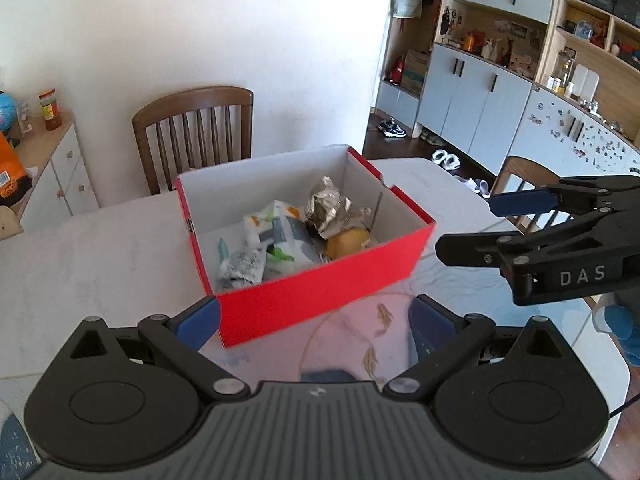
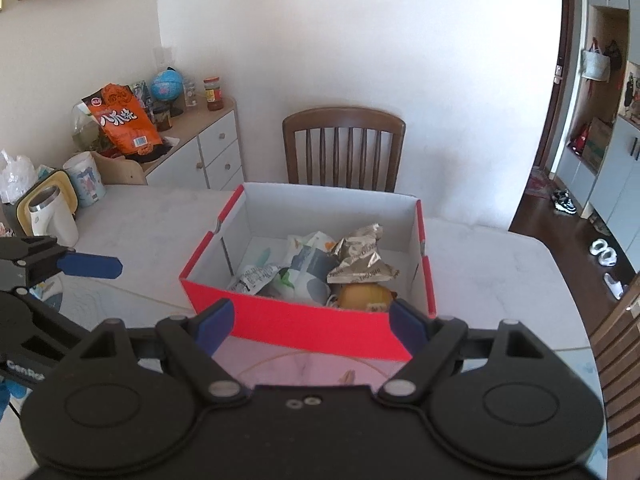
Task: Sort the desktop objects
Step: 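Withdraw both grippers from the box toward the snacks on the table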
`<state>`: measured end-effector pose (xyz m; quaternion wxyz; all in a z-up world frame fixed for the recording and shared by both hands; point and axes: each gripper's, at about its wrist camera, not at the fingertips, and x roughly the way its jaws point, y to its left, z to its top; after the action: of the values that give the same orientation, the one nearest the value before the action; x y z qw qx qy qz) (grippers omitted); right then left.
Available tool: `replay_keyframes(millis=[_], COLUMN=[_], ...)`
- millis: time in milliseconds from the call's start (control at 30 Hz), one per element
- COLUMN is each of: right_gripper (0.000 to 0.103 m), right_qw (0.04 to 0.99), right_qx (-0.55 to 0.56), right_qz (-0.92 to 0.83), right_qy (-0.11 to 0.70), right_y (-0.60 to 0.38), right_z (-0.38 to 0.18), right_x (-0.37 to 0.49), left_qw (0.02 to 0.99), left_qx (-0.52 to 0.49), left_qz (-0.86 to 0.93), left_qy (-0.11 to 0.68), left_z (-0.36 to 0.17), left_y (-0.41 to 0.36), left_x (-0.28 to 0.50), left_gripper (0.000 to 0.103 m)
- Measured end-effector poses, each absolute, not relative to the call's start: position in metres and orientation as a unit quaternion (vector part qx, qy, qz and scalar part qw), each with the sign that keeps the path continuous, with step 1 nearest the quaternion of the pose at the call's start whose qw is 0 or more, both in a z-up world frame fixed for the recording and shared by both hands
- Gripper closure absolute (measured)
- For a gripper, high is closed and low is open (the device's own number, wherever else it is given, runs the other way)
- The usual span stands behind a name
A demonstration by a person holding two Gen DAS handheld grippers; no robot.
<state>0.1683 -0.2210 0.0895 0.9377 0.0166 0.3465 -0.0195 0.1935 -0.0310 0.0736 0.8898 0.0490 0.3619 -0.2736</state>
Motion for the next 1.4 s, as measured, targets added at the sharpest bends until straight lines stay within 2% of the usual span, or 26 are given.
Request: replay_keyframes(millis=[733,1400], right_gripper=[0.019,0.019], right_qw=[0.937,0.928], right_qx=[0.029,0.036], right_qz=[-0.058,-0.061], right_qy=[0.342,0.365], right_y=[-0.194,-0.152], right_z=[0.057,0.004], right_x=[0.082,0.033], left_qw=[0.890,0.894], left_qx=[0.060,0.082], left_qz=[-0.281,-0.281], left_qy=[0.354,0.340], left_z=[0.054,0.011], left_y=[-0.015,-0.012], left_x=[0.128,0.099], left_gripper=[0.001,0.001])
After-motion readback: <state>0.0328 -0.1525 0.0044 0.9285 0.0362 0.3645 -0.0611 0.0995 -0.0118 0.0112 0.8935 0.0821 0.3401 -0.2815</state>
